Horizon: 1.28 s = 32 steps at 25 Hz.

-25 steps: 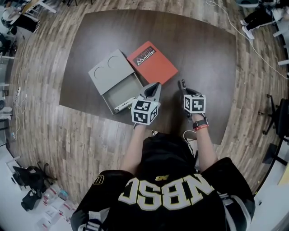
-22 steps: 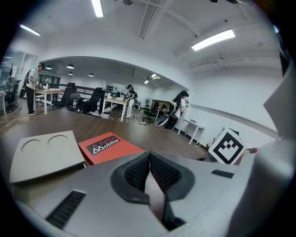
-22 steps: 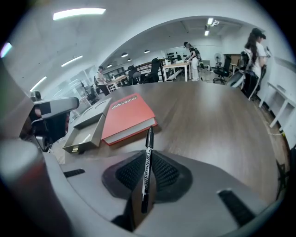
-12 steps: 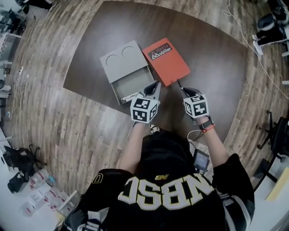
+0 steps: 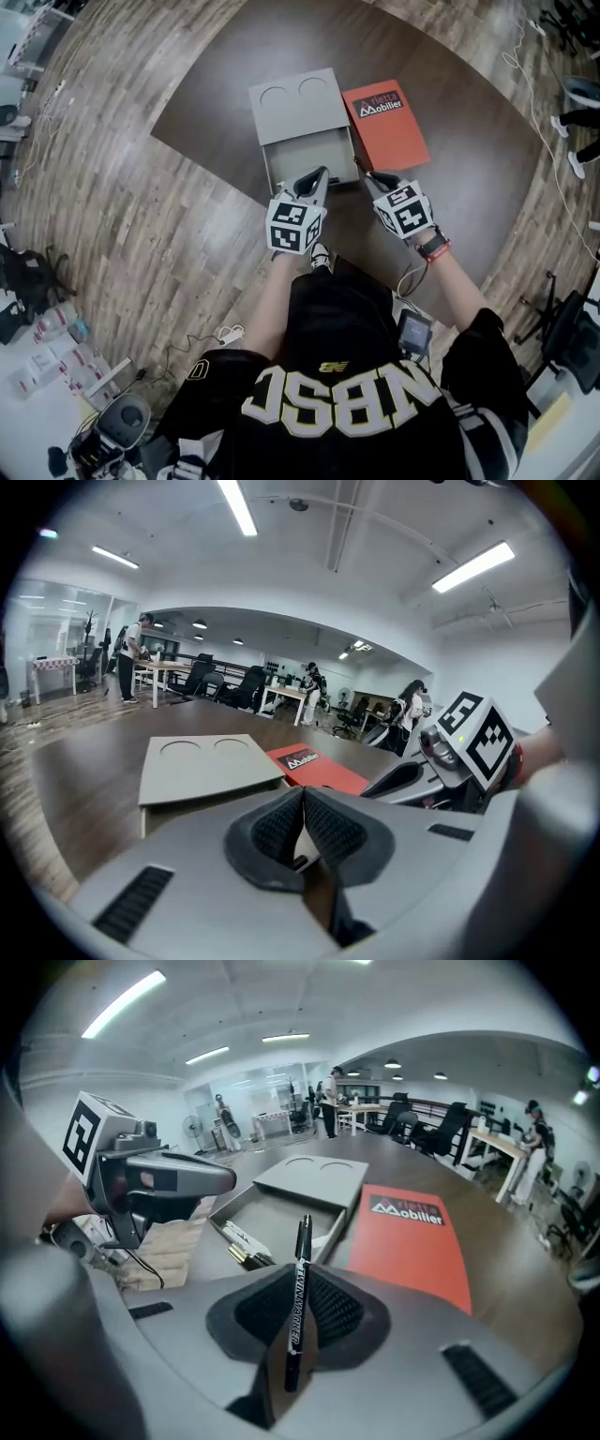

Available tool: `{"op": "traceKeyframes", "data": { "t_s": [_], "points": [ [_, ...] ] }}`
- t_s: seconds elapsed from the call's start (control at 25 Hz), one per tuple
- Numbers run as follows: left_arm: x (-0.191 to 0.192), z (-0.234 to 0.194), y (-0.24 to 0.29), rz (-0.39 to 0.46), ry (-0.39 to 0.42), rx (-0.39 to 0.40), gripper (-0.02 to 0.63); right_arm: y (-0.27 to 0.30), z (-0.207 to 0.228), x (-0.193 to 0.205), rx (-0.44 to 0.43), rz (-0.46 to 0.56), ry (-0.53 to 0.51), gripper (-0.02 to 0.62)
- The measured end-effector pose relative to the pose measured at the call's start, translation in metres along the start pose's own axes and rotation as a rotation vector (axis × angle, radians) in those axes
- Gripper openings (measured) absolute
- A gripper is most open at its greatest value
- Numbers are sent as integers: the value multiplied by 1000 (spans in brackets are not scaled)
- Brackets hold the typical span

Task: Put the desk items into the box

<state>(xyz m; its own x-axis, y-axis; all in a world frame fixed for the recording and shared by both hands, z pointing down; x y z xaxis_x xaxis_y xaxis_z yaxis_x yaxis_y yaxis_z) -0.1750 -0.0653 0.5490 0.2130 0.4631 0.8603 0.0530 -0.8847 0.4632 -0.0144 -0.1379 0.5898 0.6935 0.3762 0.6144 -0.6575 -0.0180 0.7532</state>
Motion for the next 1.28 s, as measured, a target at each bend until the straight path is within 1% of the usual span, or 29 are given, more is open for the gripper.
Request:
{"op": "traceKeyframes", "data": {
  "t_s": [0.16, 0.24, 0.4, 0.52, 0.76, 0.96, 1.28],
  "points": [
    [11, -26, -15, -6, -36, -67, 15, 22, -14, -28, -62, -41, -142, 54],
    [14, -36, -22, -3, -59, -85, 15, 32, -20, -37, -98, -66, -205, 54],
    [14, -48, -35, 5, -95, -101, 15, 50, -29, -50, -170, -115, -303, 54],
    [17, -59, -47, 7, -115, -136, 15, 68, -36, -58, -215, -150, -359, 54],
    [24, -82, -60, 10, -150, -186, 15, 107, -41, -68, -263, -222, -438, 54],
    [32, -97, -64, -2, -175, -214, 15, 139, -41, -71, -298, -260, -502, 54],
    [42, -98, -65, -14, -187, -221, 15, 160, -37, -61, -297, -285, -502, 54]
  ]
}}
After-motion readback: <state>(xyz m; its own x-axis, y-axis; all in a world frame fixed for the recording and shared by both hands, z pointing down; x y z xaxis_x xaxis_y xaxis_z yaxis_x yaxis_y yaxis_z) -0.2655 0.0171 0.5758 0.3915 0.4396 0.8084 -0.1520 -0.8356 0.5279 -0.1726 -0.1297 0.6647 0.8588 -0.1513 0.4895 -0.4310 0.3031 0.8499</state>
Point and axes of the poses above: the fingertips, and each gripper's own axes: y forward along the fingers, z to its right, x out of its underside, the point moved 7 cm from there along -y, backward along the fingers, and after that the axes turned 11 degrees about -x, right-handed, at the moved point
